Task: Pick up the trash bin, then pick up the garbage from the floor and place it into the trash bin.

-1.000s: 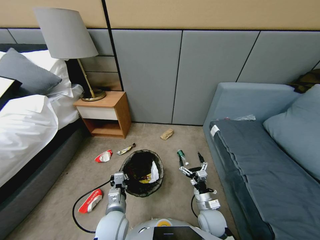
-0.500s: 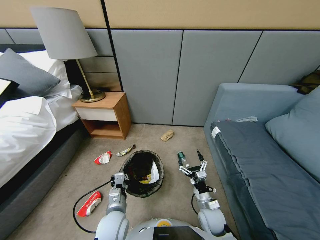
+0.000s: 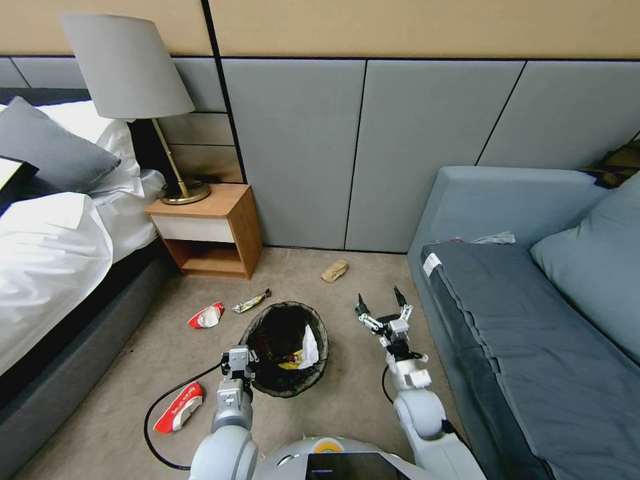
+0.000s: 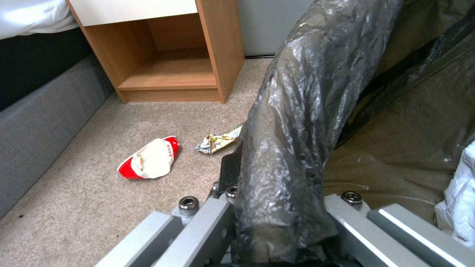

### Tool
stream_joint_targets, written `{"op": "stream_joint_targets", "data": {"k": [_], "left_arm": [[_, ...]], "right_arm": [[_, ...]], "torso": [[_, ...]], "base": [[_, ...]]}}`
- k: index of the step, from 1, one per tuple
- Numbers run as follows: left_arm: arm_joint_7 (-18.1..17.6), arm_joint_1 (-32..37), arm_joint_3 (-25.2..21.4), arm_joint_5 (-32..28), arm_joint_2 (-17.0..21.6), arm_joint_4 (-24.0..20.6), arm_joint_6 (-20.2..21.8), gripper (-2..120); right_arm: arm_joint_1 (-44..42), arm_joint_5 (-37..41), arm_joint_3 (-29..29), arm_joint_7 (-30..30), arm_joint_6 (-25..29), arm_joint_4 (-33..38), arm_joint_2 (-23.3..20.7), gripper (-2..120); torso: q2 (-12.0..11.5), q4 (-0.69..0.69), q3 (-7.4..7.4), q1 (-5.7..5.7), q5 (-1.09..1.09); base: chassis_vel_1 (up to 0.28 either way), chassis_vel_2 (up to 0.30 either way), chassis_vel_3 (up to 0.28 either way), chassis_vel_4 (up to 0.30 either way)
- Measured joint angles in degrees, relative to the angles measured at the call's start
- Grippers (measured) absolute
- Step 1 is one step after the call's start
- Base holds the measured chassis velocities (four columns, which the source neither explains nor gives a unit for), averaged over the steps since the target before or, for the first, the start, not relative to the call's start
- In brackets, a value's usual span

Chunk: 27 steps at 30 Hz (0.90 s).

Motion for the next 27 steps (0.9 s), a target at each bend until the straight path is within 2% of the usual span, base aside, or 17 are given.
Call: {"op": "stream_joint_targets", "data": {"k": [5, 11, 13, 18, 21, 27], "left_arm": [[0.02, 0.07, -0.15, 0.05, -0.03, -0.02, -0.04, 0], [0.02, 0.12, -0.30, 0.05, 0.01, -0.05, -0.10, 0], [0.03, 0.19, -0.24, 0.16, -0.16, -0.17, -0.13, 0], [0.04, 0.58, -0.27, 0.35, -0.31, -0.31, -0.16, 0], [0.05, 0.66, -0.39, 0.35, -0.32, -0.30, -0.18, 0], [0.04, 0.64, -0.41, 0.46, -0.39, -0.30, -0.20, 0]], "right_arm": [[4.28, 3.35, -1.34, 0.54, -6.55, -5.39, -1.01, 100], [8.05, 5.16, -1.92, 0.18, -11.67, -10.89, -1.71, 100], [11.72, 5.51, -2.17, -0.15, -13.55, -16.36, -1.87, 100], [15.75, 7.41, -2.86, -1.08, -18.02, -22.03, -2.44, 100], [17.08, 7.98, -3.22, -1.73, -18.98, -23.80, -2.63, 100], [20.97, 6.51, -4.10, -2.93, -19.41, -32.42, -2.58, 100]], "torso": [[0.00, 0.01, 0.00, 0.00, 0.00], [0.00, -0.01, 0.00, 0.00, 0.00], [0.00, 0.01, 0.00, 0.00, 0.00], [0.00, 0.00, 0.00, 0.00, 0.00], [0.00, 0.00, 0.00, 0.00, 0.00], [0.00, 0.01, 0.00, 0.00, 0.00]], "base": [[0.000, 0.000, 0.000, 0.000], [0.000, 0.000, 0.000, 0.000], [0.000, 0.000, 0.000, 0.000], [0.000, 0.000, 0.000, 0.000], [0.000, 0.000, 0.000, 0.000], [0.000, 0.000, 0.000, 0.000]]}}
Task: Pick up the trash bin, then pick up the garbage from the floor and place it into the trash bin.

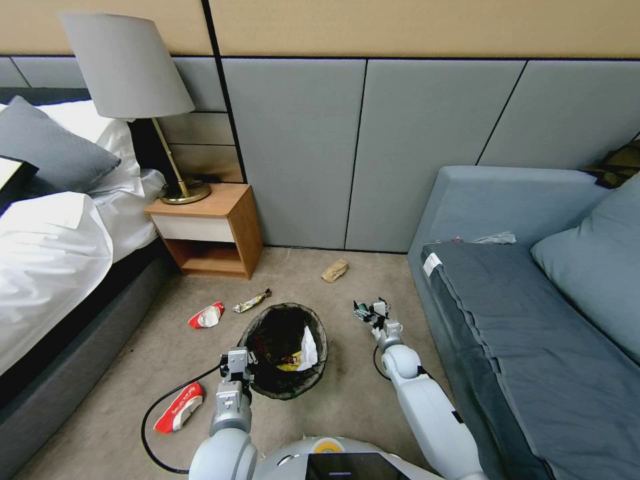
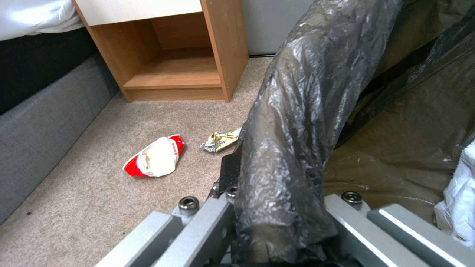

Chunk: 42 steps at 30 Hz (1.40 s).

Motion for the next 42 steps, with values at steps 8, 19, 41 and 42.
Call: {"op": "stream_joint_targets", "data": {"k": [8, 19, 41, 42], "left_arm": [[0.02, 0.04, 0.07, 0.17, -0.04, 0.08, 0.01, 0], [0.02, 0.76, 0.45, 0.89, -0.18, 0.27, -0.28, 0], [0.03, 1.81, 0.94, 2.01, -0.32, 0.29, -0.62, 0], [0.04, 1.63, 1.01, 2.02, -0.41, 0.29, -0.61, 0]], "right_arm": [[3.25, -1.97, -0.40, -1.85, 2.28, -10.39, -0.01, 100], [10.73, -3.67, 0.01, -3.68, 7.43, -24.12, 0.68, 100], [18.99, -4.82, 1.09, -6.38, 10.22, -38.10, 3.52, 87], [18.85, -4.83, 1.18, -6.46, 9.79, -38.21, 3.53, 77]], "torso": [[0.00, -0.02, 0.00, 0.00, 0.03], [0.00, 0.00, 0.00, 0.00, 0.00], [0.00, -0.01, 0.00, 0.00, 0.00], [0.00, -0.01, 0.00, 0.00, -0.01]], "base": [[0.000, 0.000, 0.000, 0.000], [0.000, 0.000, 0.000, 0.000], [0.000, 0.000, 0.000, 0.000], [0.000, 0.000, 0.000, 0.000]]}}
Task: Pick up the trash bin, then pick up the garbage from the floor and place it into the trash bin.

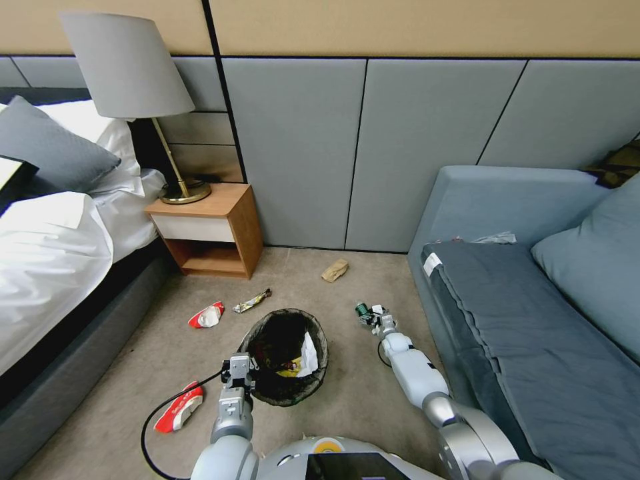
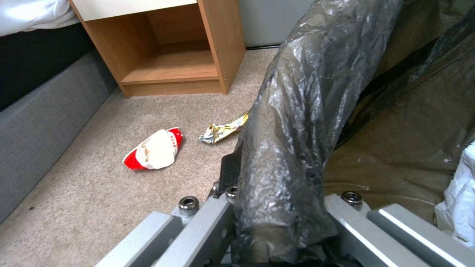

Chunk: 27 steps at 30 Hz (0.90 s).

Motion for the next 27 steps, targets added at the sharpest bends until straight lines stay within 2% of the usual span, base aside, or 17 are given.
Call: {"op": "stream_joint_targets", "data": {"k": [3, 4, 6, 9, 10, 12, 16, 19, 23, 27], "left_arm": [[0.00, -0.06, 0.02, 0.00, -0.03, 0.00, 0.00, 0], [0.01, -0.11, 0.03, 0.00, -0.03, 0.02, 0.00, 0], [0.01, -0.14, 0.03, 0.00, -0.04, 0.03, 0.00, 0], [0.01, -0.43, -0.07, -0.11, 0.05, 0.03, 0.00, 0], [0.01, -0.43, -0.07, -0.11, 0.05, 0.03, 0.00, 0], [0.01, -0.51, -0.11, -0.22, 0.08, 0.03, 0.02, 0], [0.01, -0.52, -0.12, -0.24, 0.09, 0.03, 0.06, 0], [0.02, -0.56, -0.12, -0.27, 0.10, 0.02, 0.09, 0], [0.03, -0.81, -0.12, -0.28, 0.08, -0.03, 0.24, 0], [0.05, -0.97, -0.02, -0.30, 0.01, -0.01, 0.31, 0]], "right_arm": [[-0.20, -0.01, 0.09, -0.01, -0.19, -0.19, 0.02, 72], [-0.47, -0.02, 0.26, -0.01, -0.34, -0.51, 0.12, 62], [-0.59, -0.03, 0.31, -0.01, -0.34, -0.56, 0.15, 60], [-1.05, -0.03, 0.51, 0.03, -0.06, -0.62, 0.25, 44], [-1.05, -0.03, 0.51, 0.03, -0.06, -0.62, 0.25, 44], [-1.21, 0.01, 0.58, 0.08, 0.07, -0.61, 0.26, 34], [-1.29, 0.19, 0.68, 0.11, 0.20, -0.54, 0.11, 26], [-1.38, 0.37, 0.70, 0.13, 0.34, -0.49, -0.07, 22], [-1.66, 0.99, 0.71, 0.35, 0.96, 0.01, -0.48, 22], [-3.62, 1.45, 0.57, 1.33, 3.37, 3.94, -1.04, 22]], "torso": [[0.00, 0.00, 0.00, 0.00, 0.01], [0.00, -0.01, 0.00, 0.00, 0.01], [0.00, 0.00, 0.00, 0.00, 0.00], [0.00, 0.00, 0.00, 0.00, 0.00], [0.00, 0.00, 0.00, 0.00, 0.00], [0.00, 0.01, 0.00, 0.00, 0.00], [0.00, 0.01, -0.01, 0.00, 0.01], [0.00, 0.01, 0.00, 0.00, 0.01], [0.00, 0.00, 0.00, 0.00, 0.01], [0.00, 0.00, 0.00, 0.00, 0.01]], "base": [[0.000, 0.000, 0.000, 0.000], [0.000, 0.000, 0.000, 0.000], [0.000, 0.000, 0.000, 0.000], [0.000, 0.000, 0.000, 0.000], [0.000, 0.000, 0.000, 0.000], [0.000, 0.000, 0.000, 0.000], [0.000, 0.000, 0.000, 0.000], [0.000, 0.000, 0.000, 0.000], [0.000, 0.000, 0.000, 0.000], [0.000, 0.000, 0.000, 0.000]]}}
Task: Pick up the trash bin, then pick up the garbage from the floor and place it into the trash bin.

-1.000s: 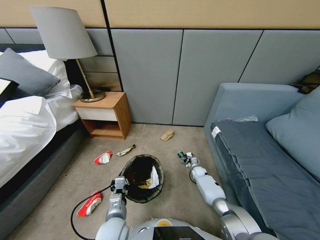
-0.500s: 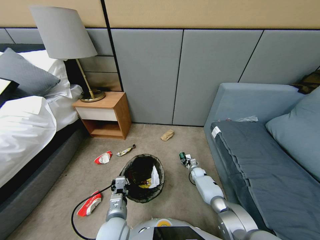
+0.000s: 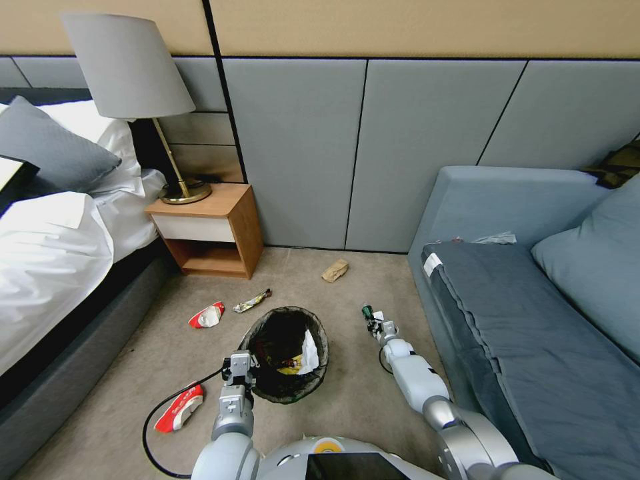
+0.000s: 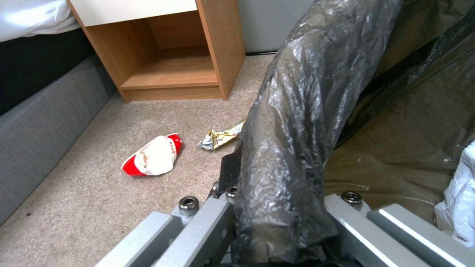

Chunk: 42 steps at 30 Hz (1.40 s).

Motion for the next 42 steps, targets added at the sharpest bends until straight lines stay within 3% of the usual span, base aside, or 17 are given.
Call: {"op": "stream_joint_targets", "data": {"k": [2, 5, 6, 9, 10, 13, 14, 17, 18, 21, 23, 29, 42], "left_arm": [[0.01, -0.01, 0.02, 0.00, 0.00, 0.00, 0.01, 0], [0.02, -0.12, 0.04, 0.00, 0.01, 0.10, 0.05, 0], [0.02, -0.12, 0.04, 0.00, 0.01, 0.10, 0.05, 0], [0.06, -0.16, 0.30, 0.02, 0.00, 0.42, 0.07, 0], [0.06, -0.16, 0.30, 0.02, 0.00, 0.42, 0.07, 0], [0.12, -0.34, 0.79, 0.23, -0.09, 0.56, 0.11, 0], [0.12, -0.34, 0.79, 0.23, -0.09, 0.56, 0.11, 0], [0.16, -0.38, 0.91, 0.27, -0.06, 0.55, 0.20, 0], [0.16, -0.38, 0.91, 0.27, -0.06, 0.55, 0.20, 0], [0.20, -0.47, 1.01, 0.29, 0.07, 0.55, 0.23, 0], [0.21, -0.50, 1.10, 0.30, 0.03, 0.55, 0.22, 0], [0.22, -0.66, 1.14, 0.29, 0.19, 0.55, 0.22, 0], [0.32, -0.80, 1.48, 0.28, 0.27, 0.49, 0.32, 0]], "right_arm": [[-0.74, 0.14, -0.05, 0.18, 0.19, 1.43, -0.12, 22], [-6.14, 1.05, -0.23, 0.75, 0.58, 11.96, -1.05, 22], [-6.14, 1.05, -0.23, 0.75, 0.58, 11.96, -1.05, 22], [-11.51, 1.89, -0.39, 0.91, 0.73, 25.06, -2.11, 22], [-11.51, 1.89, -0.39, 0.91, 0.73, 25.06, -2.11, 22], [-16.71, 3.67, -1.10, -1.17, 1.83, 41.38, -3.42, 22], [-16.71, 3.67, -1.10, -1.17, 1.83, 41.38, -3.42, 22], [-20.78, 6.04, -1.94, -7.44, 5.54, 53.56, -4.34, 22], [-20.78, 6.04, -1.94, -7.44, 5.54, 53.56, -4.34, 22], [-24.58, 10.29, -4.00, -14.99, 7.57, 64.29, -5.71, 22], [-26.12, 11.90, -5.10, -17.79, 8.11, 67.59, -6.45, 22], [-31.83, 14.61, -11.42, -22.44, 9.37, 73.00, -8.55, 22], [-35.25, 8.31, -16.96, -22.95, 12.19, 68.49, -8.03, 22]], "torso": [[0.00, 0.01, 0.00, 0.00, 0.00], [0.00, -0.01, 0.00, 0.00, 0.01], [0.00, -0.01, 0.00, 0.00, 0.01], [0.00, -0.02, 0.00, 0.00, -0.01], [0.00, -0.02, 0.00, 0.00, -0.01], [0.00, 0.02, -0.01, 0.00, -0.02], [0.00, 0.02, -0.01, 0.00, -0.02], [0.00, -0.01, 0.00, 0.00, 0.00], [0.00, -0.01, 0.00, 0.00, 0.00], [0.00, 0.00, 0.00, 0.00, 0.02], [0.01, 0.01, -0.01, -0.01, -0.01], [0.00, -0.01, -0.01, 0.00, -0.02], [0.00, 0.00, -0.01, 0.00, 0.00]], "base": [[0.000, 0.000, 0.000, 0.000], [0.000, 0.000, 0.000, 0.000], [0.000, 0.000, 0.000, 0.000], [0.000, 0.000, 0.000, 0.000], [0.000, 0.000, 0.000, 0.000], [0.000, 0.000, 0.000, 0.000], [0.000, 0.000, 0.000, 0.000], [0.000, 0.000, 0.000, 0.000], [0.000, 0.000, 0.000, 0.000], [0.000, 0.000, 0.000, 0.000], [0.000, 0.000, 0.000, 0.000], [0.000, 0.000, 0.000, 0.000], [0.000, 0.000, 0.000, 0.000]]}}
